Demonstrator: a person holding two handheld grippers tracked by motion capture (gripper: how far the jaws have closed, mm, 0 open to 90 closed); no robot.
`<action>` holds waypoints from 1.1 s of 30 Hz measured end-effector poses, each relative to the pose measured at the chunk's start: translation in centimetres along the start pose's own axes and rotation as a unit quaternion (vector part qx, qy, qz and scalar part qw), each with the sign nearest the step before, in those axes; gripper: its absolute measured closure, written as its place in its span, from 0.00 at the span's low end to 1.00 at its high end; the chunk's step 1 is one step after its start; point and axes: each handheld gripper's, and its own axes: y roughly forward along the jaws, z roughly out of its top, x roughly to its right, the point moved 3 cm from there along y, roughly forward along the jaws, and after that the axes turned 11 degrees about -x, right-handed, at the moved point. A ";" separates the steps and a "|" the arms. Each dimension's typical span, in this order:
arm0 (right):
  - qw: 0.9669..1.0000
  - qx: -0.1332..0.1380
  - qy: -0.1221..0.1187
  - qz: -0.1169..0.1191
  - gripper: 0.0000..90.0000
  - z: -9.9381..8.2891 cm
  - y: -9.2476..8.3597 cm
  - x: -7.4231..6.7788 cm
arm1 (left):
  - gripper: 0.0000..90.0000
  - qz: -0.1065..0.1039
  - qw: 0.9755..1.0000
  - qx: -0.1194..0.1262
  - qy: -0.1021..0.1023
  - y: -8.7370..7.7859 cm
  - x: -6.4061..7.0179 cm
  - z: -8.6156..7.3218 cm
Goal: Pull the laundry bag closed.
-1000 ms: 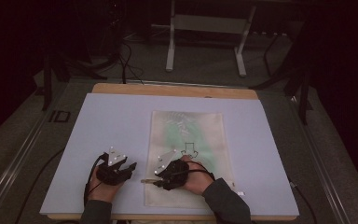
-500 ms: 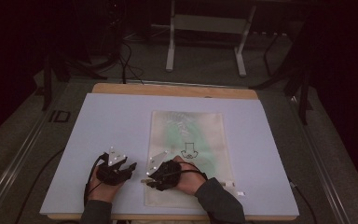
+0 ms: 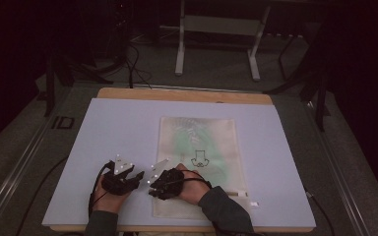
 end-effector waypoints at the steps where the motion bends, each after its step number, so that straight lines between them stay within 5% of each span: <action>1: 1.000 0.002 0.000 0.001 0.80 0.1 0.1 0.0 | 0.59 0.000 1.000 0.000 -0.001 0.0 0.0 0.0; 19: 1.000 -0.004 0.010 -0.010 0.90 0.8 1.5 0.2 | 0.59 0.003 1.000 0.004 -0.009 -0.2 -0.4 -0.1; 33: 0.999 0.038 0.010 -0.020 0.90 0.1 -1.2 -0.2 | 0.59 0.004 1.000 0.005 -0.012 -0.3 -0.5 -0.1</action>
